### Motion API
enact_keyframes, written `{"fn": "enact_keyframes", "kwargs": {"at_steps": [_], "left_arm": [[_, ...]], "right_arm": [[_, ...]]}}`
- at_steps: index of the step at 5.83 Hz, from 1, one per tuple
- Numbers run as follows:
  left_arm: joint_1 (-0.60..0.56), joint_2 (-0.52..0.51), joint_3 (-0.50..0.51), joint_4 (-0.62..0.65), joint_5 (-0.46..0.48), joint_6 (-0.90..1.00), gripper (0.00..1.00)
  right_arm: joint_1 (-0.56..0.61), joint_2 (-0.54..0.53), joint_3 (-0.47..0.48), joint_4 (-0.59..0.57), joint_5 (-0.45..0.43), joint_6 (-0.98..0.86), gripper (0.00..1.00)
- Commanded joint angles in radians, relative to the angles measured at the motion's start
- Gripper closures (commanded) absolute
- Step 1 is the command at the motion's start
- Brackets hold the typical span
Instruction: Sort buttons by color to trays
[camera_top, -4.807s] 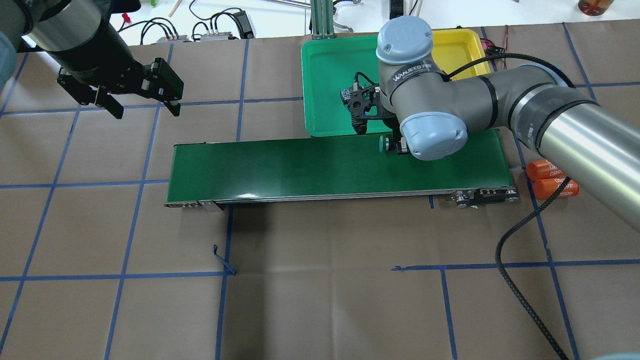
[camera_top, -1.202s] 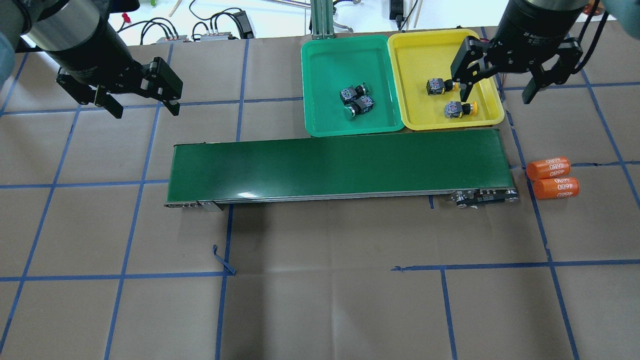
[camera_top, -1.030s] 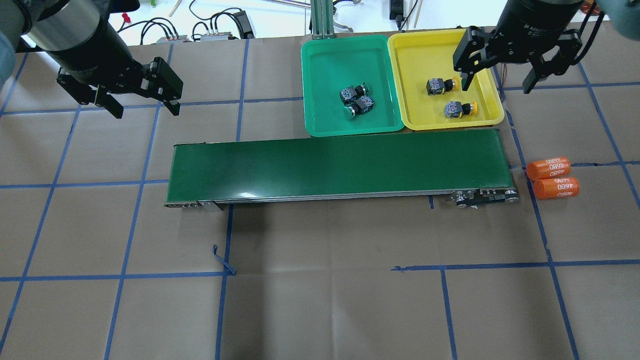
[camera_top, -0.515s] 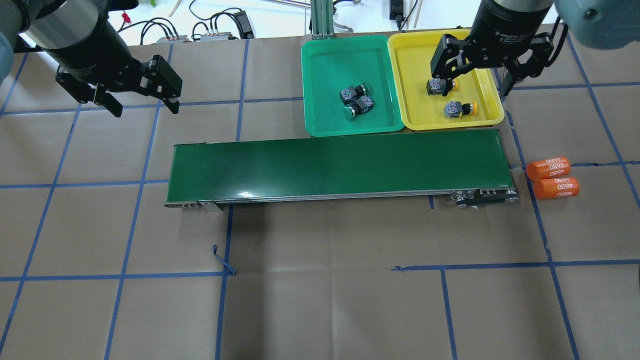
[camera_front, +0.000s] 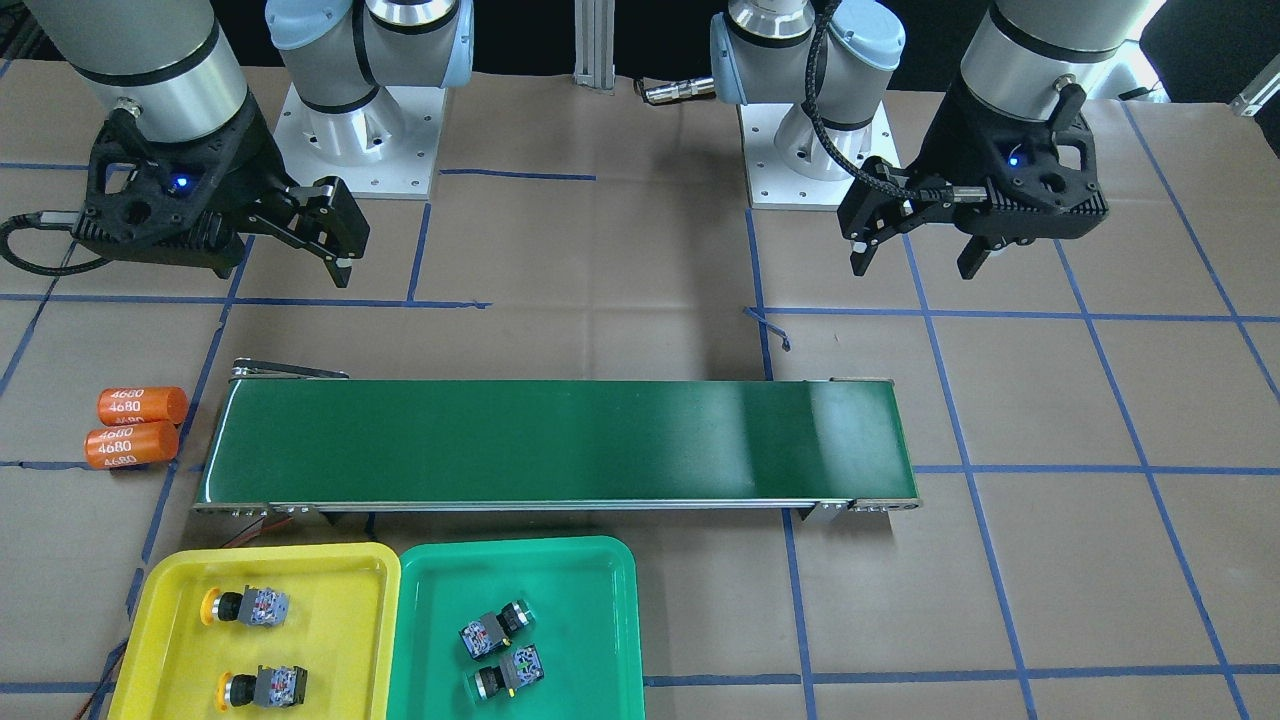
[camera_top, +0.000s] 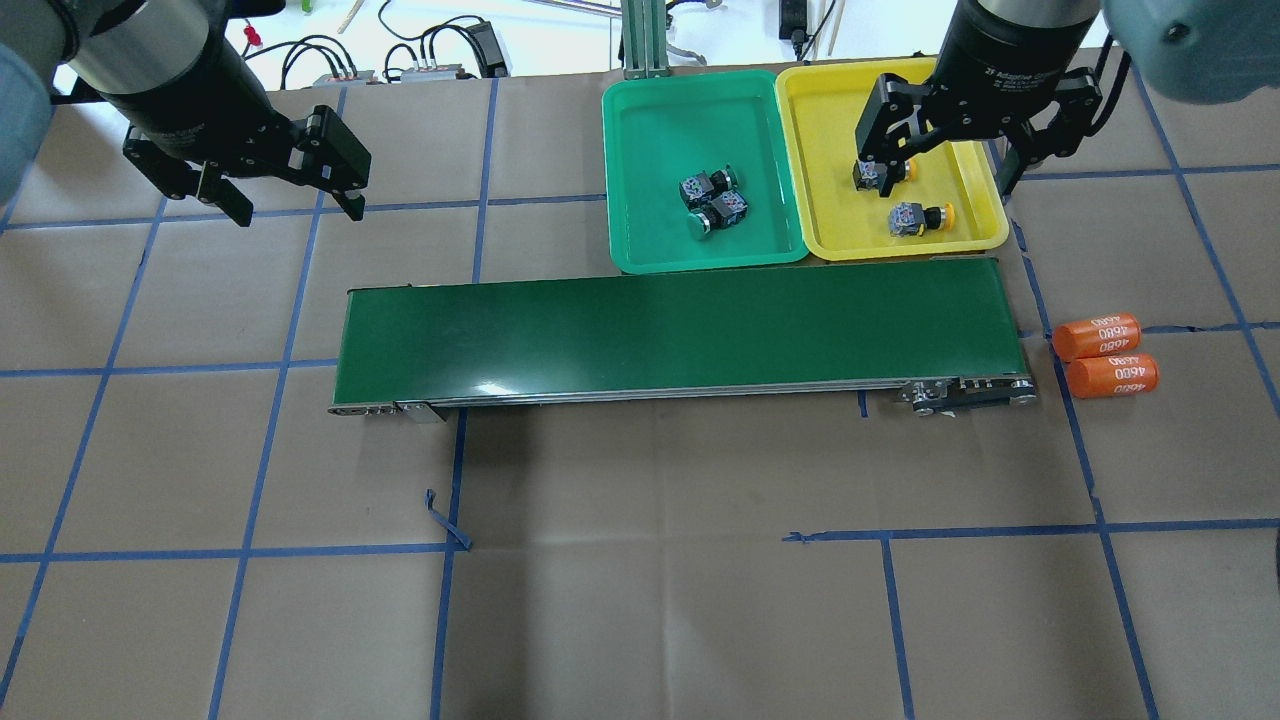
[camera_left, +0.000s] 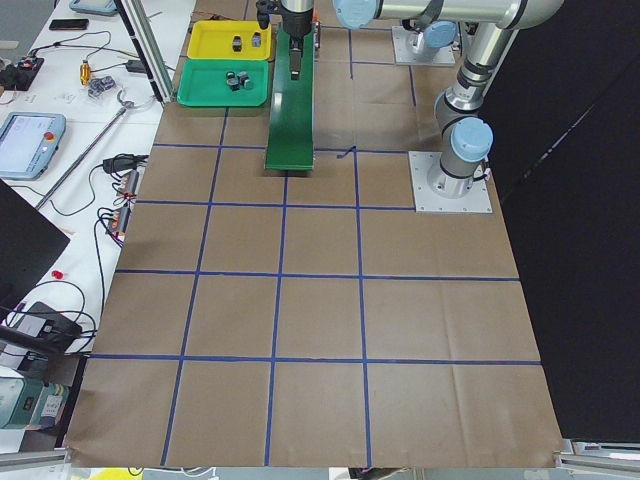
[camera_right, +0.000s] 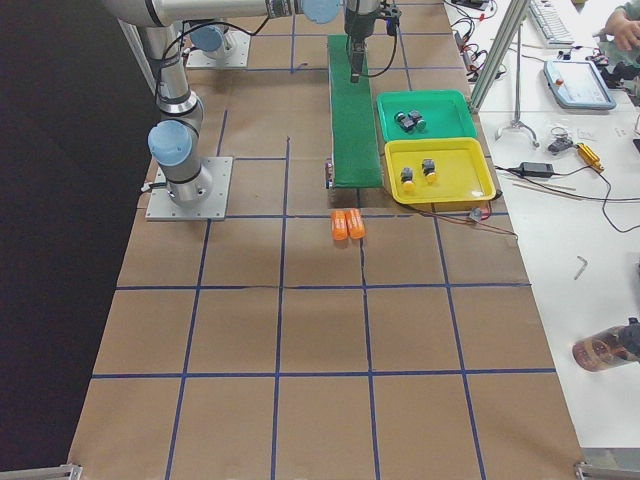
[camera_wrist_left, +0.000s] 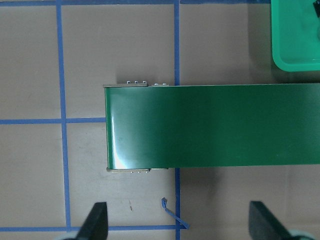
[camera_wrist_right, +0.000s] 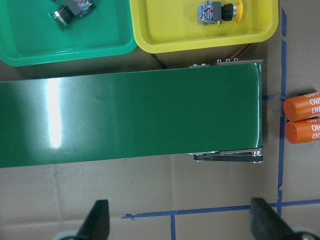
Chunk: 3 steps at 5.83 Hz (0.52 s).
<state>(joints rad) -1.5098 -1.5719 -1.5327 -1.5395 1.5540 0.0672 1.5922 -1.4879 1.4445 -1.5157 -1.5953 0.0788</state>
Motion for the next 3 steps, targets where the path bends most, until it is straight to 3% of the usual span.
{"fn": "enact_keyframes", "kwargs": {"at_steps": [1,3], "left_arm": [[-0.001,-0.005,0.000,0.007,0.001,0.003,0.02],[0.000,-0.002,-0.001,0.007,0.001,0.008,0.02]], "right_arm": [[0.000,-0.002,-0.001,-0.003,0.000,-0.001,0.00],[0.000,-0.002,-0.001,0.000,0.001,0.001,0.00]]}}
